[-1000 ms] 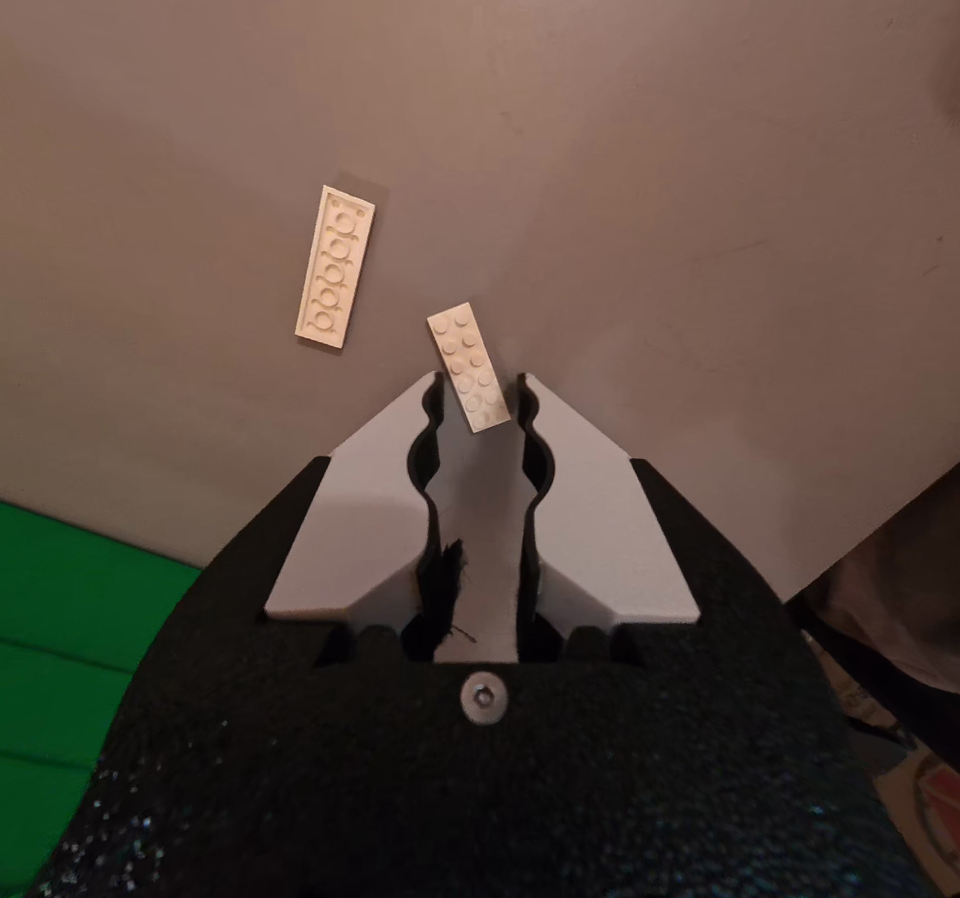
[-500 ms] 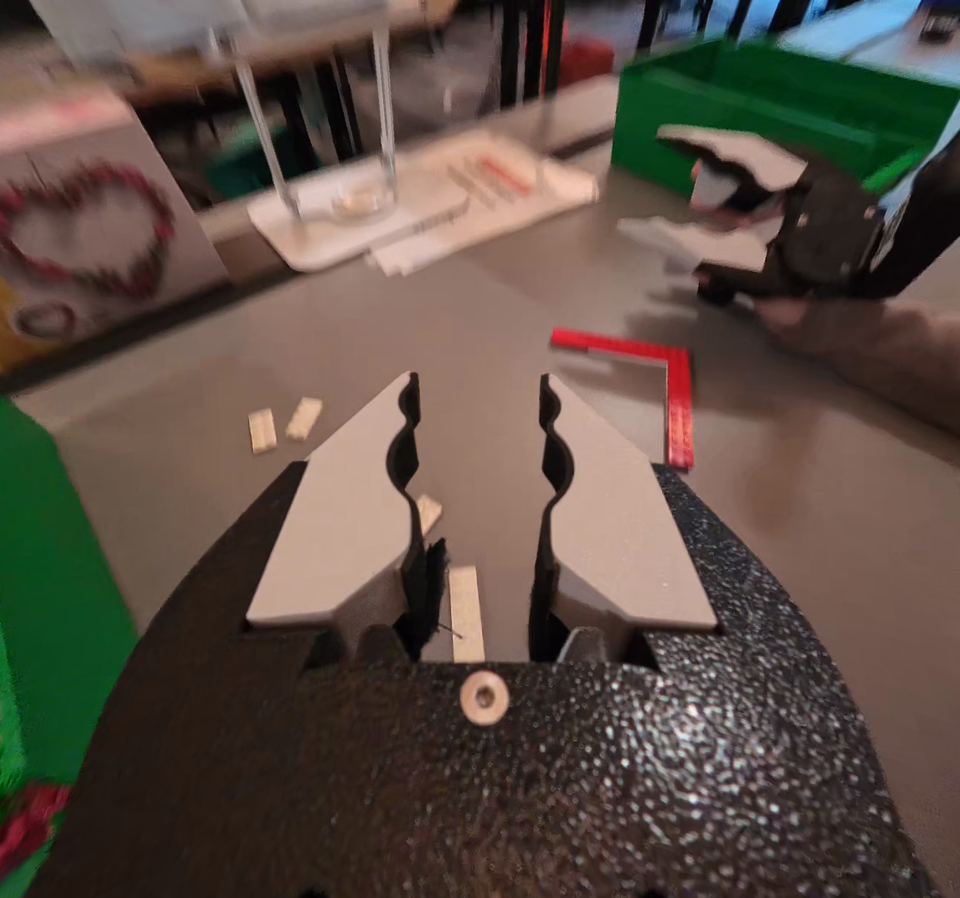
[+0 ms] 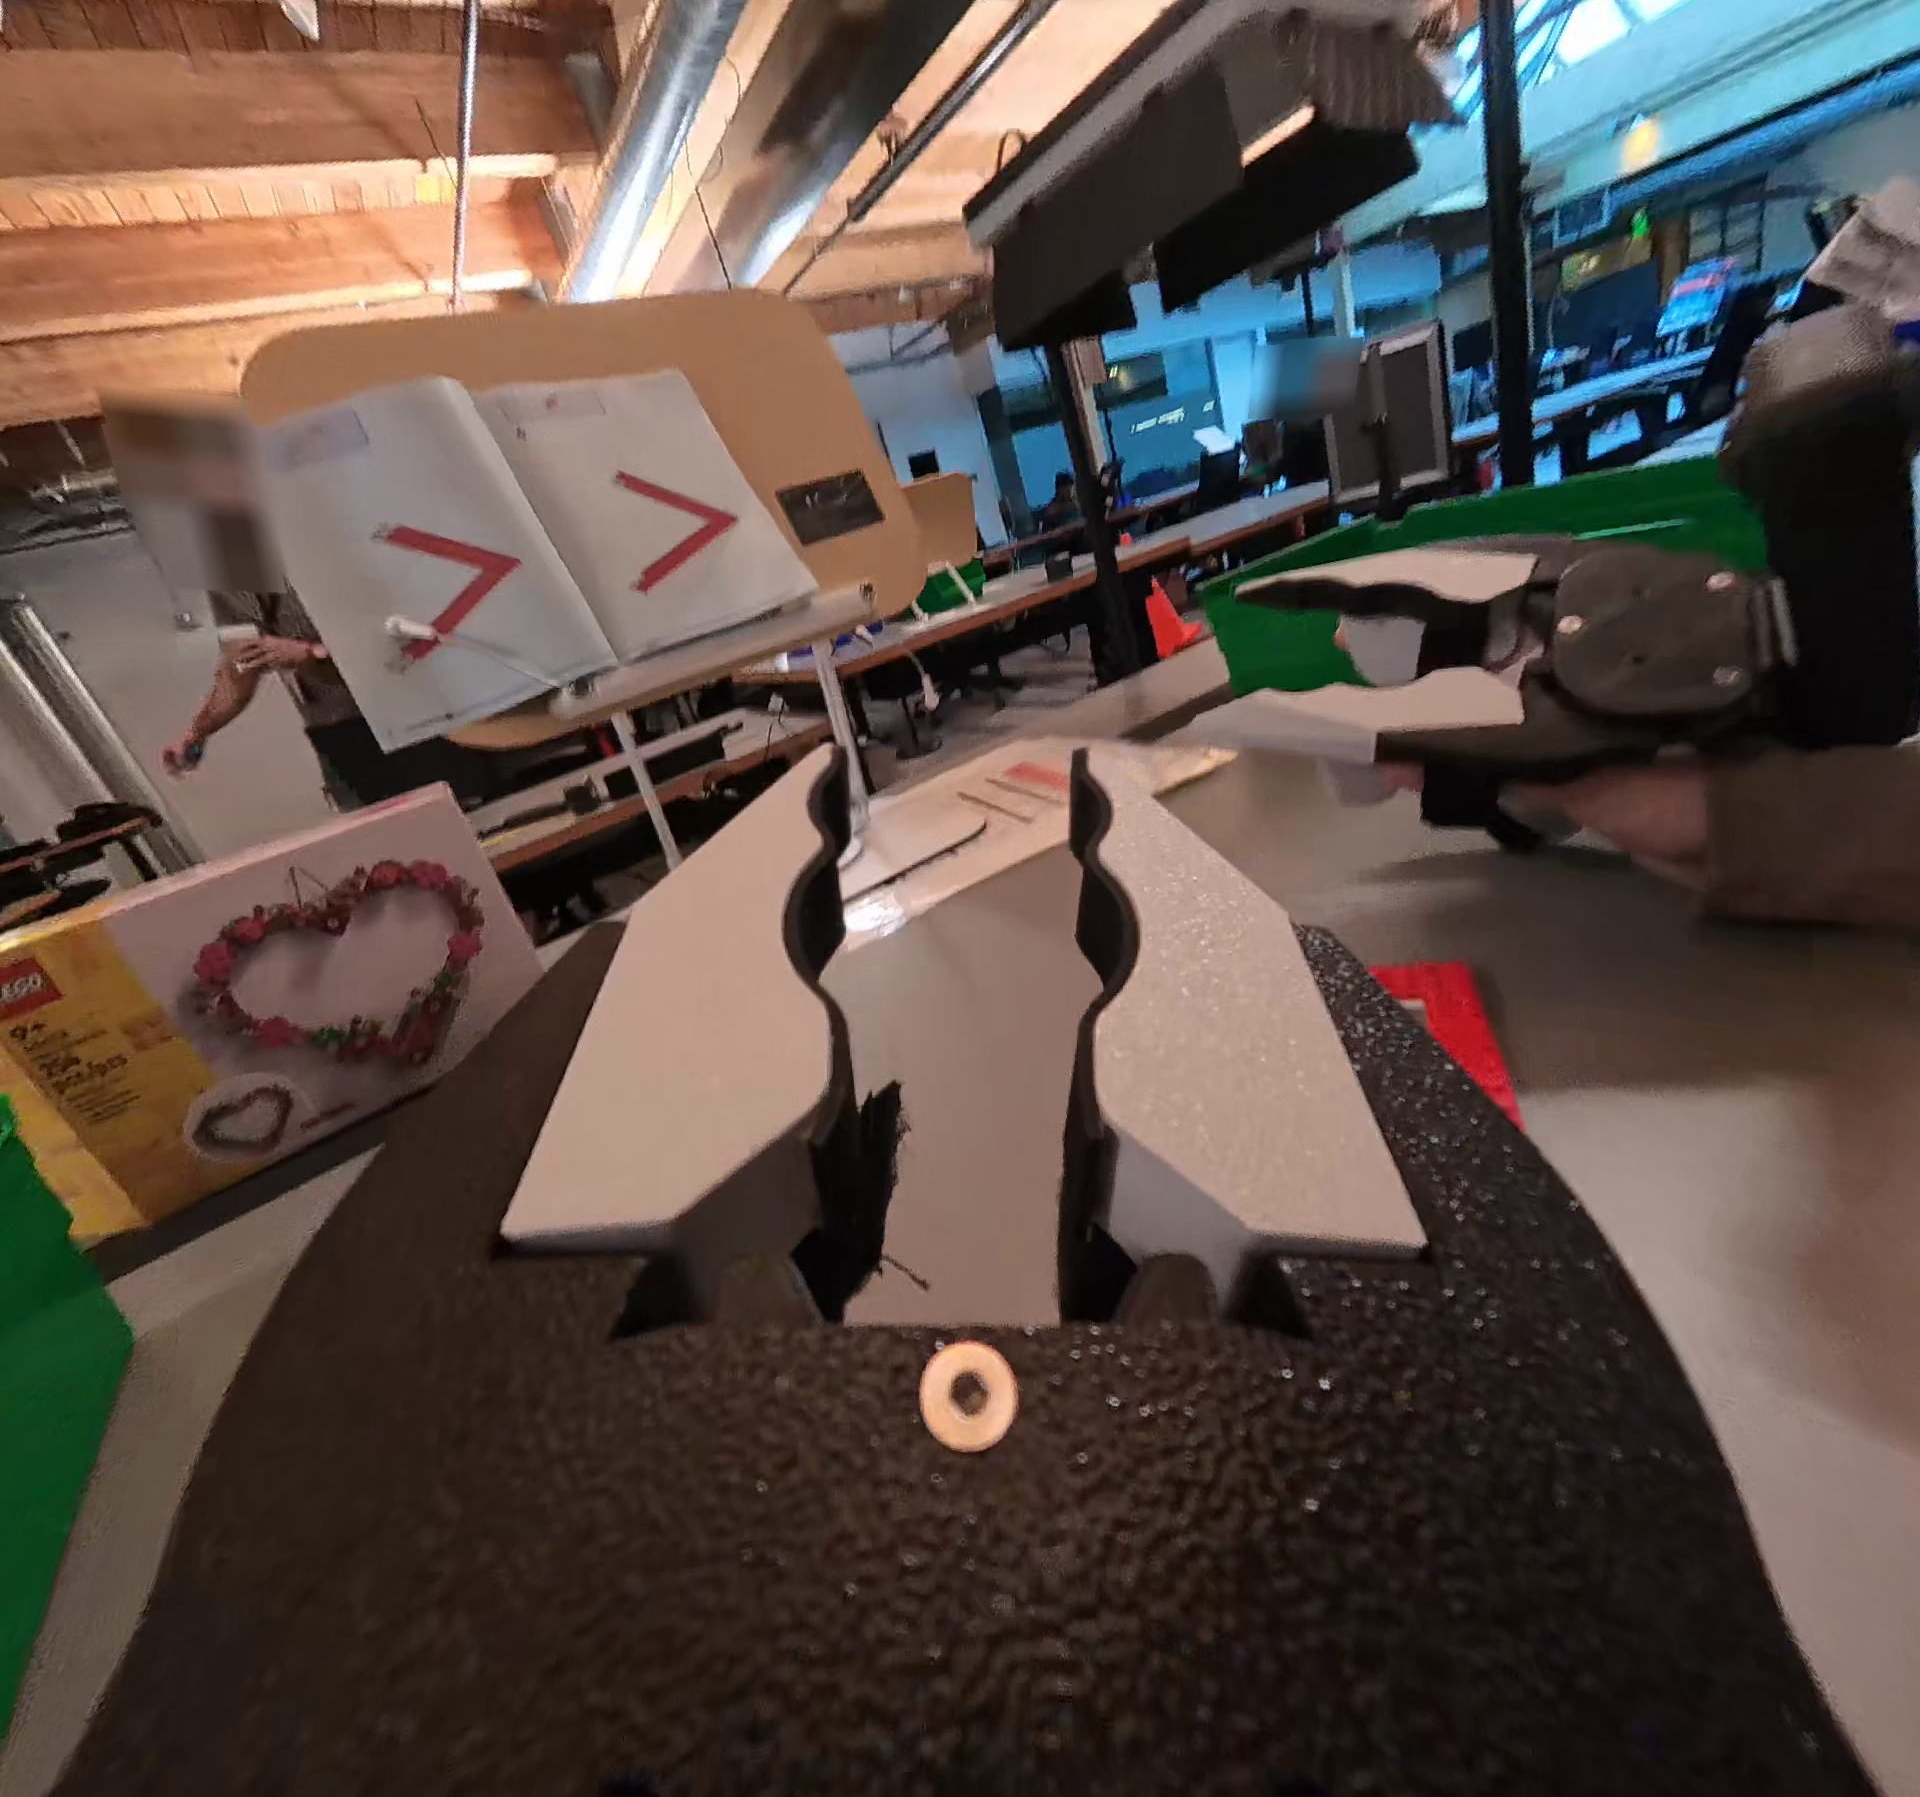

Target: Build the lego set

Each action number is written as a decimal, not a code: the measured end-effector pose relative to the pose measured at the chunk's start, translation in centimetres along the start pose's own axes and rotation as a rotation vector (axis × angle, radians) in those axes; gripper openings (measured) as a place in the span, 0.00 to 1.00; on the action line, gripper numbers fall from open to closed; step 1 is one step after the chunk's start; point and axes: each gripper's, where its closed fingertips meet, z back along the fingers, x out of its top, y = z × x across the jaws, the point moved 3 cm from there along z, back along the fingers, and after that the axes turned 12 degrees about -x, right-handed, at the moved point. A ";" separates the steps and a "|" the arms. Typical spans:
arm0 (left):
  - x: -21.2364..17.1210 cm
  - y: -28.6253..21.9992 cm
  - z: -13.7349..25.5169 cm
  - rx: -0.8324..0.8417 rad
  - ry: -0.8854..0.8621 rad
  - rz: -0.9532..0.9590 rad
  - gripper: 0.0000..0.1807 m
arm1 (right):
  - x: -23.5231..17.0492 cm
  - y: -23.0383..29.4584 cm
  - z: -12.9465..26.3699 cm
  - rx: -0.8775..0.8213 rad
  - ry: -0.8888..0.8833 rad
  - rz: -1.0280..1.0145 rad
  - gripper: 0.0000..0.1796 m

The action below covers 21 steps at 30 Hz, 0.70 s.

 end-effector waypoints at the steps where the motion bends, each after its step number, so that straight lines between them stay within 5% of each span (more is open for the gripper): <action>1: -0.2 0.2 0.0 -0.003 0.017 0.011 0.23 | 0.0 -0.3 0.0 -0.015 0.004 -0.007 0.37; 13: 2.4 3.3 4.1 0.114 -0.053 -0.003 0.25 | 1.8 -0.7 2.9 -0.071 -0.034 0.022 0.35; 21: -1.2 4.6 9.7 0.109 0.234 0.247 0.25 | 3.1 0.5 5.0 -0.052 -0.045 0.021 0.34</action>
